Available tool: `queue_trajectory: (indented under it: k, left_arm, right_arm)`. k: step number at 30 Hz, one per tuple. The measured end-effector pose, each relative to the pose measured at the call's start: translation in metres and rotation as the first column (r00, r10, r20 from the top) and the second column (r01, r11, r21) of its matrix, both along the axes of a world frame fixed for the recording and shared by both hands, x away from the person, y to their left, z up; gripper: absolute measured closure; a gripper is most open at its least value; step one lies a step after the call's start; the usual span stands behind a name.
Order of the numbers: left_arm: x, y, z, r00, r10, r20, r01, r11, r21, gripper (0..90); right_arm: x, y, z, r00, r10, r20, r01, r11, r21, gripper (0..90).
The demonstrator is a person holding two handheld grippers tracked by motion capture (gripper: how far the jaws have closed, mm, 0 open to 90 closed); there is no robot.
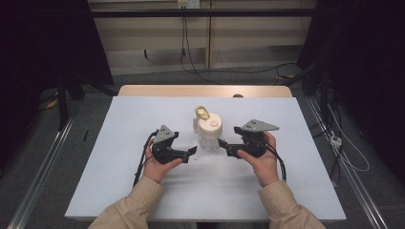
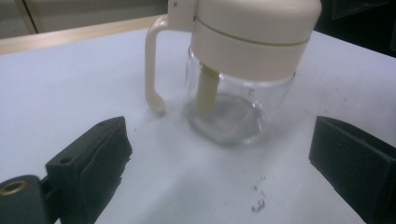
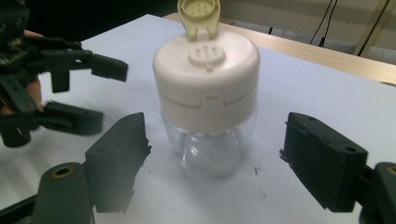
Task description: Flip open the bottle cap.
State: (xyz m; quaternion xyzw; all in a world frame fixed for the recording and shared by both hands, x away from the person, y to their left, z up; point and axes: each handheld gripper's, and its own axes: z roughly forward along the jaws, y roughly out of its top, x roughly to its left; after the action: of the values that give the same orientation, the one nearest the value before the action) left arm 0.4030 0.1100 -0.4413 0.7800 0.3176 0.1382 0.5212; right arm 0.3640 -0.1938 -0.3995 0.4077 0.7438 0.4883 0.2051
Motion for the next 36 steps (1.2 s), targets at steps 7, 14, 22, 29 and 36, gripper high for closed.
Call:
queue_trajectory:
  k: [7,14,22,29,36]
  left_arm:
    - [-0.008,0.023,0.002,0.9998,0.002,0.021,-0.003,0.9999,0.014,4.7]
    - [-0.016,0.045,0.004,0.9996,0.005,0.028,-0.005,0.9997,0.022,4.6]
    - [-0.022,0.067,0.004,0.9995,0.022,0.025,-0.022,0.9996,0.019,4.6]
    - [-0.028,0.079,0.003,0.9996,0.02,0.018,-0.021,0.9995,0.024,4.6]
    - [-0.033,0.094,0.002,0.9995,0.031,0.007,-0.031,0.9993,0.022,4.6]
  right_arm:
    - [-0.014,-0.015,-0.013,0.9999,-0.01,-0.006,0.01,0.9996,-0.025,20.7]
    - [-0.027,-0.027,-0.028,0.9992,-0.02,-0.034,0.018,0.9988,-0.044,20.6]
    - [-0.037,-0.035,-0.039,0.9978,-0.027,-0.061,0.022,0.9973,-0.07,20.5]
    - [-0.043,-0.04,-0.043,0.9965,-0.027,-0.079,0.02,0.9966,-0.08,20.6]
    - [-0.048,-0.043,-0.045,0.996,-0.024,-0.086,0.016,0.9958,-0.09,21.0]
